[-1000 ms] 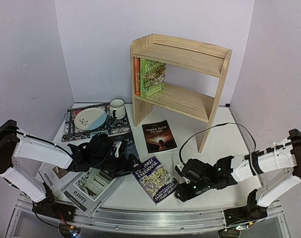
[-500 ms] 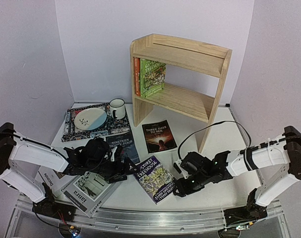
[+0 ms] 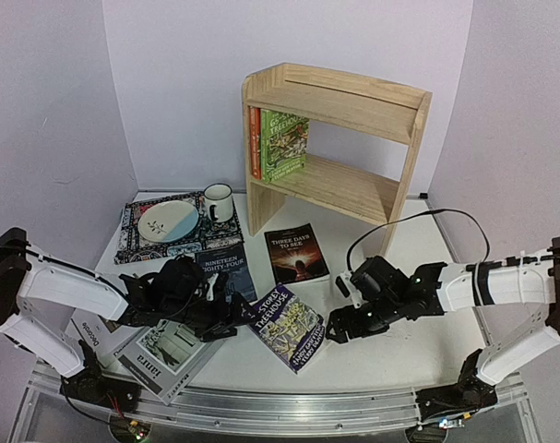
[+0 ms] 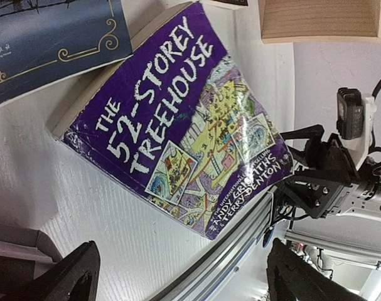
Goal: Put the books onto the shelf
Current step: Adjust the book at the center of the board.
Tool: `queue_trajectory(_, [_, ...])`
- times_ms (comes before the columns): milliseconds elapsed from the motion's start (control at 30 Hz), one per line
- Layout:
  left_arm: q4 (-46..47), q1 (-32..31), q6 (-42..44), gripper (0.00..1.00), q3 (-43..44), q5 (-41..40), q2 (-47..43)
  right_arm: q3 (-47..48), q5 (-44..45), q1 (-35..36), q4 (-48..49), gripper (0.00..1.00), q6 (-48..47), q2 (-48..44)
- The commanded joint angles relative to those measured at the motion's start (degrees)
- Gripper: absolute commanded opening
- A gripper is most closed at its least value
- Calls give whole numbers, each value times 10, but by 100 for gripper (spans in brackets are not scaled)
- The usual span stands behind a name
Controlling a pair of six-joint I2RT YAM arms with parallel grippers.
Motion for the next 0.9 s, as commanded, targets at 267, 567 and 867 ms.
queue_trajectory(267, [48,-20,-17,93,22,-6,37,92,-40,-15,-9,75,-56,113])
queue_trajectory(567, [99,-21,-30,90,20,14,64,46,-76,-15,50,37,-15,119])
queue_trajectory(867, [100,-20,-20,90,32,7,58,-17,-62,-15,56,7,31,79])
